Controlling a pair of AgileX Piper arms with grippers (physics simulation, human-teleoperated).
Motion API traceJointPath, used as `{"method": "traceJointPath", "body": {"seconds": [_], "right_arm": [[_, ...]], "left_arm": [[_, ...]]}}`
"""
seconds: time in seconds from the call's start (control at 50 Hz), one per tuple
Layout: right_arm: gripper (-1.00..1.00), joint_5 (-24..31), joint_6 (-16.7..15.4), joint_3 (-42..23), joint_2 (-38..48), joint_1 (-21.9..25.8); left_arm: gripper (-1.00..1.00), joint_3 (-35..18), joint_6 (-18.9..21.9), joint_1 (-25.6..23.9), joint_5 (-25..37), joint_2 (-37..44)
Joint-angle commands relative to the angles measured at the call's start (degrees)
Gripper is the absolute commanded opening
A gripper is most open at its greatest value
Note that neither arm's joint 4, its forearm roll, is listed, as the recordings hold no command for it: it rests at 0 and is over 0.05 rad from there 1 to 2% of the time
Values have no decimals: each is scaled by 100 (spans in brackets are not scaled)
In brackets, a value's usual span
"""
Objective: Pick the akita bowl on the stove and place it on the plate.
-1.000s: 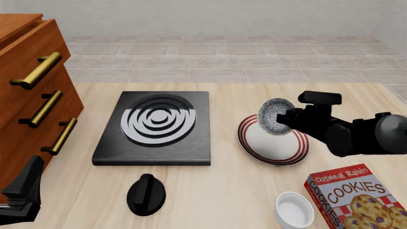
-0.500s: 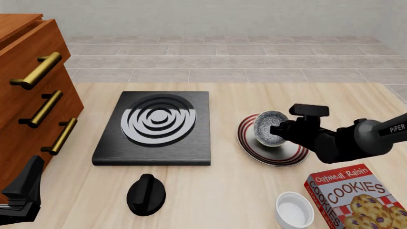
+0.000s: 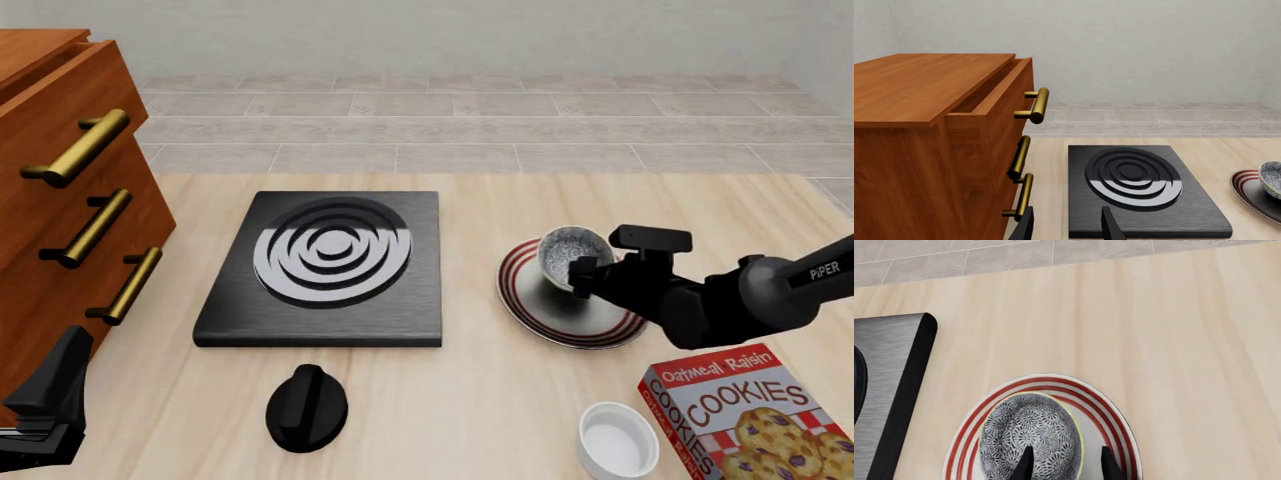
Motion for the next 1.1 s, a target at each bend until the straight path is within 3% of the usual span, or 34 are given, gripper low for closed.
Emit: {"method": "traceJointPath", "body": {"seconds": [0.02,0.28,0.52,0.74,0.86,1.1], "right_arm": [[100,133,33,56,-302,-32],[100,593,-115,97,-1168,-21],[100,689,-220,320,-1707,-67],[100,1002,-254,608,-2703,94],[100,1288,-203,755,-3321,223],[100,2322,-591,1058,-5128,407]], "left_arm": [[100,0,0,0,0,0],[100,0,0,0,0,0],[100,0,0,0,0,0],[100,0,0,0,0,0],[100,0,0,0,0,0],[100,0,0,0,0,0]]}}
